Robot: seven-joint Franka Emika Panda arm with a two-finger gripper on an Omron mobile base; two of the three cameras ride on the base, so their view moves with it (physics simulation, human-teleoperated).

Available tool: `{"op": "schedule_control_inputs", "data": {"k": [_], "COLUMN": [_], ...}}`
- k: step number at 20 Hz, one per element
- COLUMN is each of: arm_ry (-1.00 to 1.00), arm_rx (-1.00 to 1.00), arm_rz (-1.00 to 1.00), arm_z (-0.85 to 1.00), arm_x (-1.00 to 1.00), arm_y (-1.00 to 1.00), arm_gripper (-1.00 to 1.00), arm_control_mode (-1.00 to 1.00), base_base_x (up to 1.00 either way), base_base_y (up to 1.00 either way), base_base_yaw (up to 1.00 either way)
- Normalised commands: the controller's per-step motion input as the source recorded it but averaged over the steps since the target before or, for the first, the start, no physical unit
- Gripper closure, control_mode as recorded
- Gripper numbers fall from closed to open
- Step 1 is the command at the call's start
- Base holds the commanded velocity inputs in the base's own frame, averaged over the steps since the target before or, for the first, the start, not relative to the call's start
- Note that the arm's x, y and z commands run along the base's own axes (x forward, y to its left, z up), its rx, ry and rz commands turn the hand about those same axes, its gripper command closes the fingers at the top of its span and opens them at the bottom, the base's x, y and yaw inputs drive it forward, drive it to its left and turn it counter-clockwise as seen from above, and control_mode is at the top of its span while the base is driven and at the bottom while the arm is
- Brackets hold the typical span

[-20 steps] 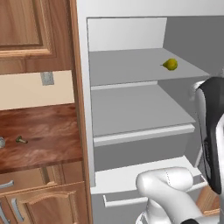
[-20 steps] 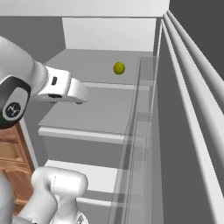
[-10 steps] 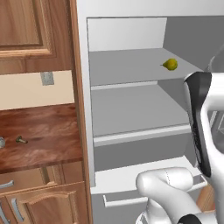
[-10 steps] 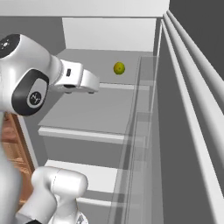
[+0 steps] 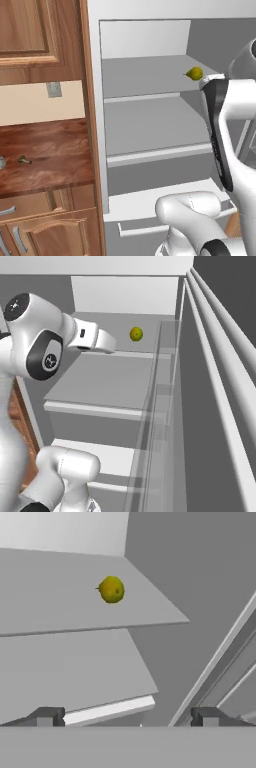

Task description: Open the fridge, remove the pear, mushroom, and fish, and place them on any counter.

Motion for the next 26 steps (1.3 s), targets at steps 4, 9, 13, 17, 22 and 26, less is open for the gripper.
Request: {"op": "schedule_control_inputs", "data": {"k": [4, 9, 13, 17, 22, 26], "arm_ry": [-0.07, 0.00, -0.01, -0.02, 0.00, 0.02], "arm_rx": [0.10, 0.08, 0.00, 0.00, 0.00, 0.00], "arm_rz": [-0.02, -0.02, 0.00, 0.00, 0.00, 0.00], "arm_z": [0.00, 0.00, -0.14, -0.23, -0.04, 0.00], "arm_x": [0.45, 0.53, 0.47, 0.45, 0.62, 0.89], "arm_y": [-0.01, -0.05, -0.06, -0.23, -0.23, -0.09], "arm_gripper": [-1.00, -1.00, -1.00, -1.00, -1.00, -1.00], "arm_control_mode": [-1.00, -1.00, -1.00, -1.00, -1.00, -1.00], "base_base_x": [0.00, 0.00, 0.00, 0.00, 0.00, 0.00], "base_base_y": [0.00, 0.00, 0.00, 0.00, 0.00, 0.00], "base_base_yaw": [0.00, 0.00, 0.00, 0.00, 0.00, 0.00]}}
